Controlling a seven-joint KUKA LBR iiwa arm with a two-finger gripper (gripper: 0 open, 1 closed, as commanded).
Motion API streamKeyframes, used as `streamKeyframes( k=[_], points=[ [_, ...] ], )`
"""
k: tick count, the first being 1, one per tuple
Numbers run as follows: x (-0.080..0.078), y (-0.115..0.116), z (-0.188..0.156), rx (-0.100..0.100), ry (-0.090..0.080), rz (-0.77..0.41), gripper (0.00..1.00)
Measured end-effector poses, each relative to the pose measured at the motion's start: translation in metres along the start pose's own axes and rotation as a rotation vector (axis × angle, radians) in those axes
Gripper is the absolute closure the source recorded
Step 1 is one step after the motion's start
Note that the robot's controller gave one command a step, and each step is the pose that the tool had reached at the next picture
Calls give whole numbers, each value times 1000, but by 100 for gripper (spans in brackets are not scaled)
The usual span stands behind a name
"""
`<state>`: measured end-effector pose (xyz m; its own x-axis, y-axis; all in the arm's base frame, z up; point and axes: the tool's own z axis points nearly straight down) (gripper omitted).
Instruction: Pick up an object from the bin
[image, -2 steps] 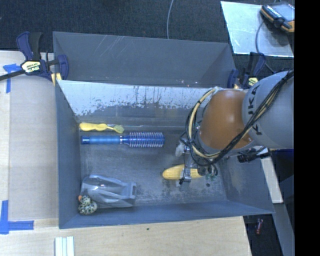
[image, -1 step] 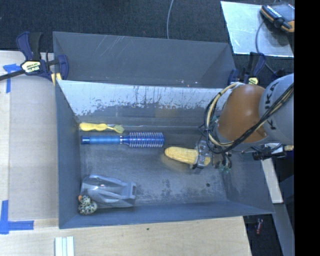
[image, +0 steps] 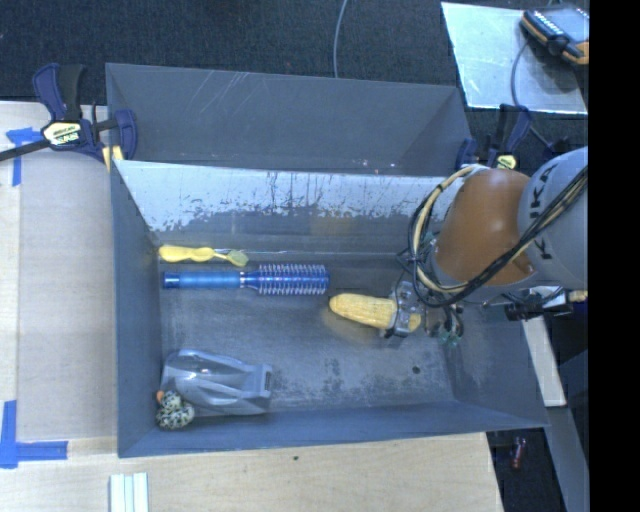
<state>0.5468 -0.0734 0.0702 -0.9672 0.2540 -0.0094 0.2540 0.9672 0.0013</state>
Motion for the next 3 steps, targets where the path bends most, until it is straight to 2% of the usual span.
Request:
streamKeyframes(
  k=[1, 2, 3],
  points=[
    [0, 0, 0, 0, 0, 0, 100],
    [6, 10, -130, 0, -3, 24, 100],
    [6, 10, -130, 0, -3, 25, 100]
  ],
)
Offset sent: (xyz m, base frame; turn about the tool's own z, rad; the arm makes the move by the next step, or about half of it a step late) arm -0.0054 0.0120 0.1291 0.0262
